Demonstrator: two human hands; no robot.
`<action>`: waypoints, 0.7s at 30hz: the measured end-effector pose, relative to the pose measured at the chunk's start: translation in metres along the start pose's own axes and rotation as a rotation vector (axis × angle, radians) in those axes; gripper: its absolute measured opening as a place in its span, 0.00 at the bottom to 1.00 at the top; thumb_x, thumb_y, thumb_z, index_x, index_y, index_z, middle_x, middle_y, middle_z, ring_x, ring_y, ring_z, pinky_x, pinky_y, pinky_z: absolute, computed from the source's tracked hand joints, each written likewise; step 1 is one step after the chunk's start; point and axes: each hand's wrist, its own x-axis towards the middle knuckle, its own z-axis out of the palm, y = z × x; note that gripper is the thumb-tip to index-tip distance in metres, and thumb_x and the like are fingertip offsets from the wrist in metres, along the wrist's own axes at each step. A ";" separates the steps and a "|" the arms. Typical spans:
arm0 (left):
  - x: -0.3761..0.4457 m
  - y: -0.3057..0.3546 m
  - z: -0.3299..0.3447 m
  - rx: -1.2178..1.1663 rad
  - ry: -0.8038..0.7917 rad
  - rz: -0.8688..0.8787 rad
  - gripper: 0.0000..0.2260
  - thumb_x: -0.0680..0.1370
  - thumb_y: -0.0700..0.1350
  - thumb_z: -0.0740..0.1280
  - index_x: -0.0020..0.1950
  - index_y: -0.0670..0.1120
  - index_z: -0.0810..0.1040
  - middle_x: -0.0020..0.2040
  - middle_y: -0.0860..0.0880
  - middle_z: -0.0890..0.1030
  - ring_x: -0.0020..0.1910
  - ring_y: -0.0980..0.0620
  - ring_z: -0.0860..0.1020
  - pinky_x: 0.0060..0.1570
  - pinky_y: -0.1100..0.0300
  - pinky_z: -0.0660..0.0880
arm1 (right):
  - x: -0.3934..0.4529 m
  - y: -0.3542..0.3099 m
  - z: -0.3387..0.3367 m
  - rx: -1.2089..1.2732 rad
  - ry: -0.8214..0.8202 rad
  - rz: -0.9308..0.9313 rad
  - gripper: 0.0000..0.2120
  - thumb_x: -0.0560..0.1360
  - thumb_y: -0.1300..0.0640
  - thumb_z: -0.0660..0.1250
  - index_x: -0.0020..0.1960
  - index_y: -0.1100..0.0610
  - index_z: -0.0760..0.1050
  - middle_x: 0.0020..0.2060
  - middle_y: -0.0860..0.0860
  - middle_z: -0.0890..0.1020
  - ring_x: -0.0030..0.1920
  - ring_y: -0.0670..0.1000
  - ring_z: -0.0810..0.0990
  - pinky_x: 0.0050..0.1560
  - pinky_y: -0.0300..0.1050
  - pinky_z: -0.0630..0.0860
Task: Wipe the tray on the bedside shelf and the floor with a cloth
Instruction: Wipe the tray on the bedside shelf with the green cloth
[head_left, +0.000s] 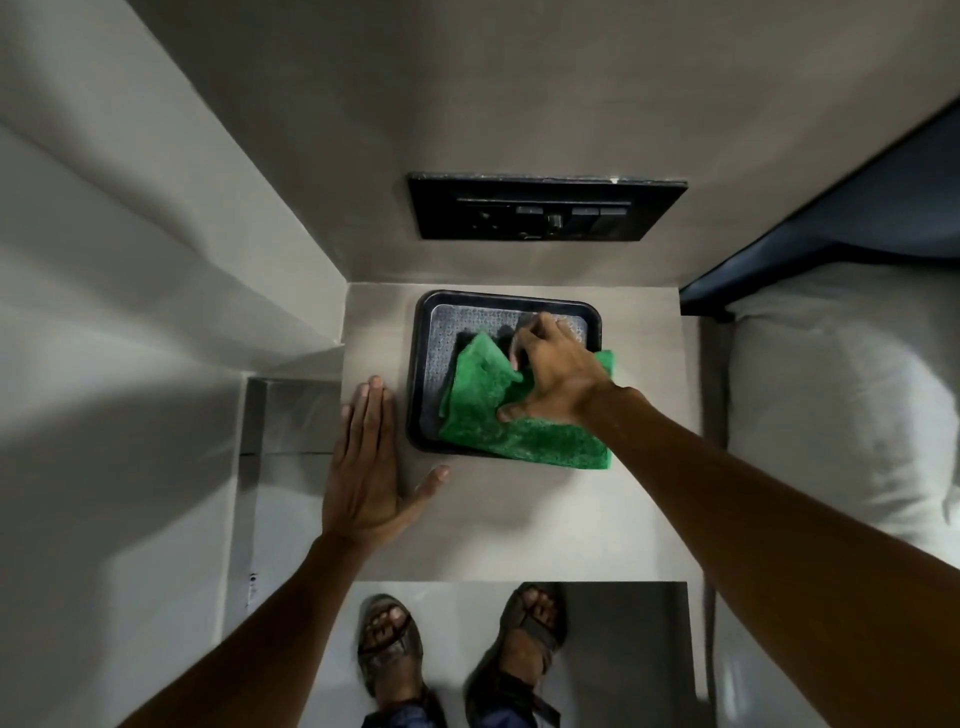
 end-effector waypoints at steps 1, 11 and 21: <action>0.000 0.000 0.001 0.003 -0.001 0.006 0.54 0.80 0.77 0.57 0.89 0.35 0.52 0.91 0.37 0.51 0.91 0.41 0.49 0.88 0.38 0.54 | 0.000 0.001 0.001 0.036 -0.018 0.010 0.40 0.66 0.40 0.86 0.69 0.53 0.71 0.61 0.51 0.74 0.63 0.55 0.75 0.64 0.53 0.78; -0.002 0.000 0.002 -0.015 0.032 0.030 0.52 0.81 0.76 0.55 0.88 0.35 0.53 0.91 0.36 0.52 0.91 0.40 0.49 0.88 0.37 0.55 | 0.003 -0.001 0.000 0.119 -0.163 0.085 0.30 0.70 0.44 0.84 0.64 0.55 0.77 0.47 0.45 0.79 0.59 0.57 0.83 0.57 0.44 0.78; -0.002 0.001 -0.002 -0.070 0.036 0.036 0.51 0.82 0.75 0.55 0.89 0.36 0.52 0.91 0.38 0.52 0.91 0.41 0.49 0.88 0.38 0.55 | -0.002 -0.016 -0.009 0.109 -0.252 0.088 0.39 0.67 0.51 0.87 0.71 0.54 0.71 0.55 0.50 0.83 0.62 0.58 0.82 0.65 0.50 0.78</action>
